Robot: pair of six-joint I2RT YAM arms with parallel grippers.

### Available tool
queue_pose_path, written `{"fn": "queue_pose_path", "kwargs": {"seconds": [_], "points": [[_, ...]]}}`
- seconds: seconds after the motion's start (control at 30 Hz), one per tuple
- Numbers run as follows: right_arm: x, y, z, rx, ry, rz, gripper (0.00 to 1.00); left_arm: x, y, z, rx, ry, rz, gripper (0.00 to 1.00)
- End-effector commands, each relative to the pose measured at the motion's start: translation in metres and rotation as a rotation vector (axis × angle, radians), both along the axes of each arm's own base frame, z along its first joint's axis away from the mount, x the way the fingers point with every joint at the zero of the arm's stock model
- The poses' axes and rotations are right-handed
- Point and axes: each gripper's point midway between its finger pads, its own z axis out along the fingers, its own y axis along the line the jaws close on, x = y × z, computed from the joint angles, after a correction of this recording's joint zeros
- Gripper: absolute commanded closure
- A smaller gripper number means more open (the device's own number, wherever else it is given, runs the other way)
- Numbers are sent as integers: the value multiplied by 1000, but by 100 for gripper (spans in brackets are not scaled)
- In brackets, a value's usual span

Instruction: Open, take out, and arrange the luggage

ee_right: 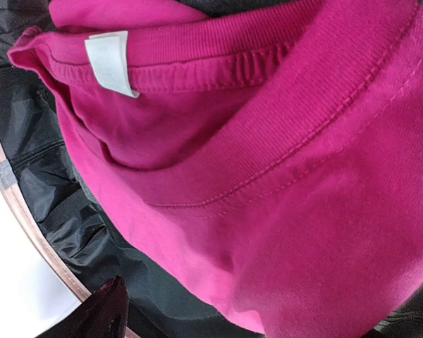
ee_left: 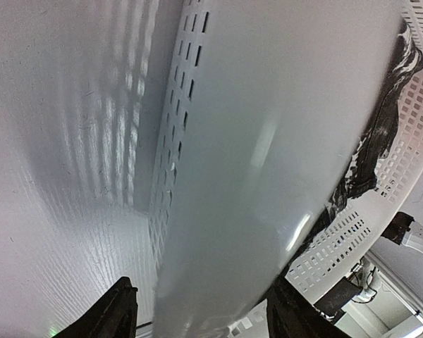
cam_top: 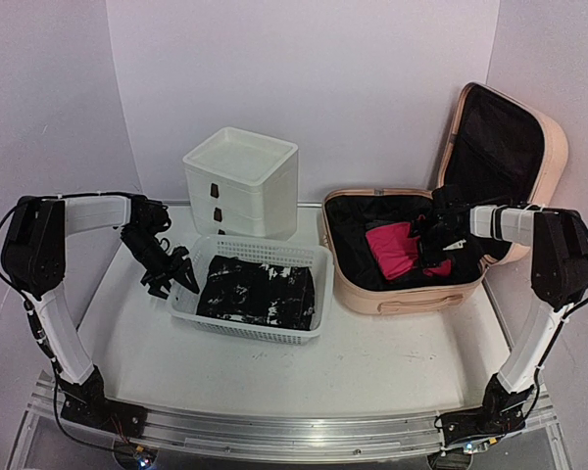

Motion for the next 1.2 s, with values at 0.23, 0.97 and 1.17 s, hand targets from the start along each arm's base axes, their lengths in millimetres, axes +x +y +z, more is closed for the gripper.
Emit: {"fn": "queue_pose_path", "kwargs": {"seconds": [0.23,0.97,1.17], "points": [[-3,-14,-7,-48,-15,-57,23,-6,-3,8,-12,15,-9,36],[23,-8,32,-49,-129,-15,35,-4,-2,14,-8,-7,-8,36],[20,-6,19,-31,-94,-17,30,-3,-1,17,-5,-16,-6,36]]}}
